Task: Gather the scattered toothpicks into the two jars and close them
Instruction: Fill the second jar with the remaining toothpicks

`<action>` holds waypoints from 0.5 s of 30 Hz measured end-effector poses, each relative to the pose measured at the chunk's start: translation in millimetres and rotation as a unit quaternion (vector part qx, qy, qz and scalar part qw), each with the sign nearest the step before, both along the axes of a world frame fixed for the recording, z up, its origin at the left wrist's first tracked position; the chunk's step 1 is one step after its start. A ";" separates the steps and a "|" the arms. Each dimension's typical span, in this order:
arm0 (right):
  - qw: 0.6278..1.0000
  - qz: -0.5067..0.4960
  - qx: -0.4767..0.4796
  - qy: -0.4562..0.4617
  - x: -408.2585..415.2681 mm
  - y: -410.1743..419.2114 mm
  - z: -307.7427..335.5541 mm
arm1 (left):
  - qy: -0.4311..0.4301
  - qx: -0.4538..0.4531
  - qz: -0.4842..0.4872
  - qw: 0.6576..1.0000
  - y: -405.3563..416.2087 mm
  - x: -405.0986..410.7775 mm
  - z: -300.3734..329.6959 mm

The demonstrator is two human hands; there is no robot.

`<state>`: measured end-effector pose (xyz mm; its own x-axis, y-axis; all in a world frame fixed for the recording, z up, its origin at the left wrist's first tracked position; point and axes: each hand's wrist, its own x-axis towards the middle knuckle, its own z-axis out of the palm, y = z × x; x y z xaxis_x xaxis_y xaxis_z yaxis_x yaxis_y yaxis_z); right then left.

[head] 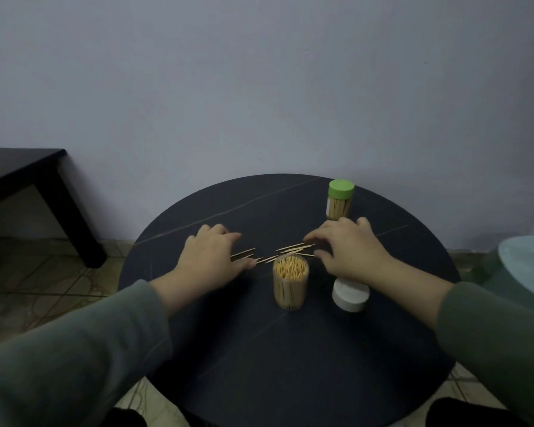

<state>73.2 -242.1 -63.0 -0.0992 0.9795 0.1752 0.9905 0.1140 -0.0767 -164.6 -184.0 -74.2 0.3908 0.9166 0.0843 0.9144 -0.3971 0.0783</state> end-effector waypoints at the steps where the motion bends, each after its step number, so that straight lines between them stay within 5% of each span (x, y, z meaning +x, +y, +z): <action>1: 0.999 -0.022 -0.010 -0.029 0.6 4.1 -1.2 | 0.028 -0.017 0.018 0.999 2.2 0.3 -0.4; 15: 0.998 0.008 -0.062 -0.024 -8.7 37.3 -12.5 | -0.022 -0.012 0.012 1.000 18.6 7.5 -8.1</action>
<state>64.5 -204.8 -75.5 -0.1211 0.9915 0.0466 0.9914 0.1231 -0.0438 -157.1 -165.4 -82.3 0.3645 0.9278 0.0800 0.9192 -0.3722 0.1283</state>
